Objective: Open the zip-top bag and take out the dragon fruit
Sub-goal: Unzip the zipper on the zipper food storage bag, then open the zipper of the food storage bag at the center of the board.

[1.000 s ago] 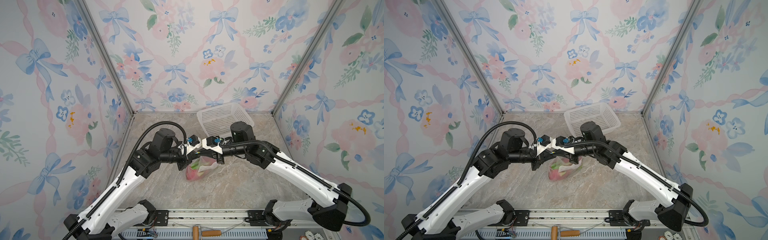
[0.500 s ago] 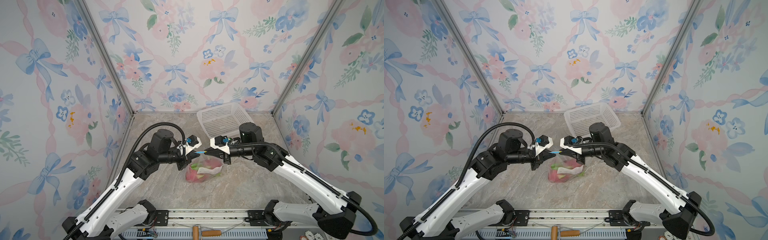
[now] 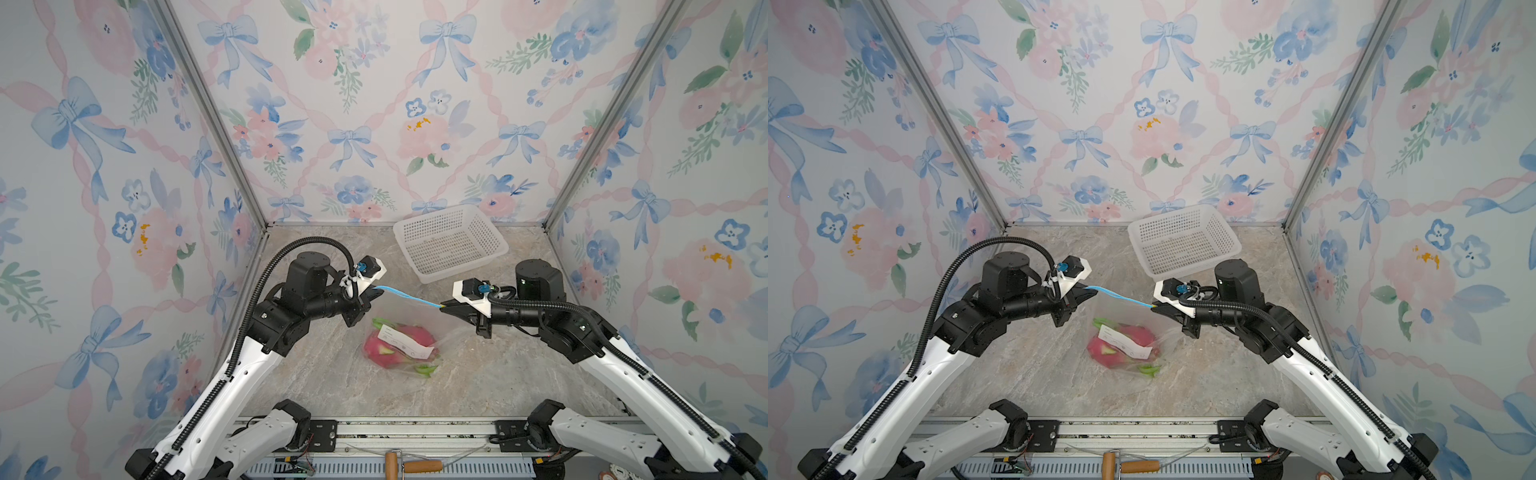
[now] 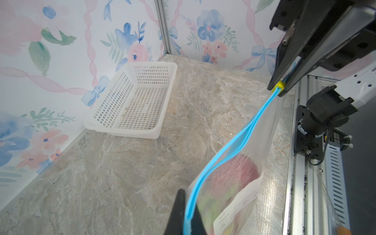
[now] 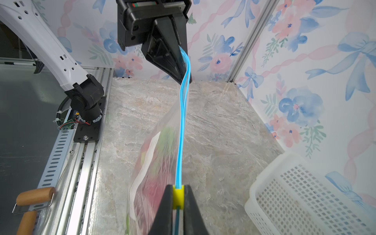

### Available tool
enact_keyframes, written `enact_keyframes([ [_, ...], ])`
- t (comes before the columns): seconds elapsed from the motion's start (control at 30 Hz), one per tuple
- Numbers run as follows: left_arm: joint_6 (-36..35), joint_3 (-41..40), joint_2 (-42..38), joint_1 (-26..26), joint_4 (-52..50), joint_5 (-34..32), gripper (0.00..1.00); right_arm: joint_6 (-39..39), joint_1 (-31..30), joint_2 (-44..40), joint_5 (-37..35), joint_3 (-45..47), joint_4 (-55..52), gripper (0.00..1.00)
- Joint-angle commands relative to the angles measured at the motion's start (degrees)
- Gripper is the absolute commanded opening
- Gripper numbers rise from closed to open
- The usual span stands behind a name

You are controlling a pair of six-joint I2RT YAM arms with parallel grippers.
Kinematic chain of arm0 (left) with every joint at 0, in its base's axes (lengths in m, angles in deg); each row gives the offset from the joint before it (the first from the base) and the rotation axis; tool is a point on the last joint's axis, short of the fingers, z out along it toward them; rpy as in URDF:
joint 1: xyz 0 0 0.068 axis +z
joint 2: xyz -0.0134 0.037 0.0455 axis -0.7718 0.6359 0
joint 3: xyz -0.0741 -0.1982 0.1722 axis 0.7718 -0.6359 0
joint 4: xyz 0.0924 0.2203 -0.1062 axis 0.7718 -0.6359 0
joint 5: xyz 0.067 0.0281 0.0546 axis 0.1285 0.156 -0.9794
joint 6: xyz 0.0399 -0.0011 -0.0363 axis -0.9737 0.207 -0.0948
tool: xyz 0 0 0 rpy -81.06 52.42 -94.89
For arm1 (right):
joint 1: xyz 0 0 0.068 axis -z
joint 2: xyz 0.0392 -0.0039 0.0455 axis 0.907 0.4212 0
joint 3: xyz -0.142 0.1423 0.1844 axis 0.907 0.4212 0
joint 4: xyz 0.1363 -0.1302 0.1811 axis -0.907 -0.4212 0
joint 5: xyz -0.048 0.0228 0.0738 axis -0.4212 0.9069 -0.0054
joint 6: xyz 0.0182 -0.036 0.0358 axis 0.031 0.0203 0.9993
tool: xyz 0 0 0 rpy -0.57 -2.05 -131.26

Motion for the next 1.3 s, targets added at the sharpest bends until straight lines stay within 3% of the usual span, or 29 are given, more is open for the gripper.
enact_keyframes([
  [0.0,-1.64,-0.27,-1.04,2.14,1.48,-5.37,0.00,0.39,2.28,-3.43,-1.40,1.10,-5.13,0.09],
  [0.8,-4.00,-1.40,-2.96,3.62,1.72,-6.61,0.00,-0.36,8.27,-11.19,-1.73,5.41,-9.21,0.09],
  [0.9,-5.28,-1.93,-3.25,3.65,1.76,-4.86,0.00,-0.25,8.31,-11.10,-1.39,5.35,-9.11,0.09],
  [1.07,-12.10,-3.35,-4.33,3.58,2.41,4.20,0.00,1.49,7.83,-10.74,1.42,4.35,-7.12,0.09],
  [1.27,-19.62,-2.31,-3.59,3.67,3.74,10.73,0.00,0.85,3.41,-8.59,0.91,-0.15,-6.28,0.09],
])
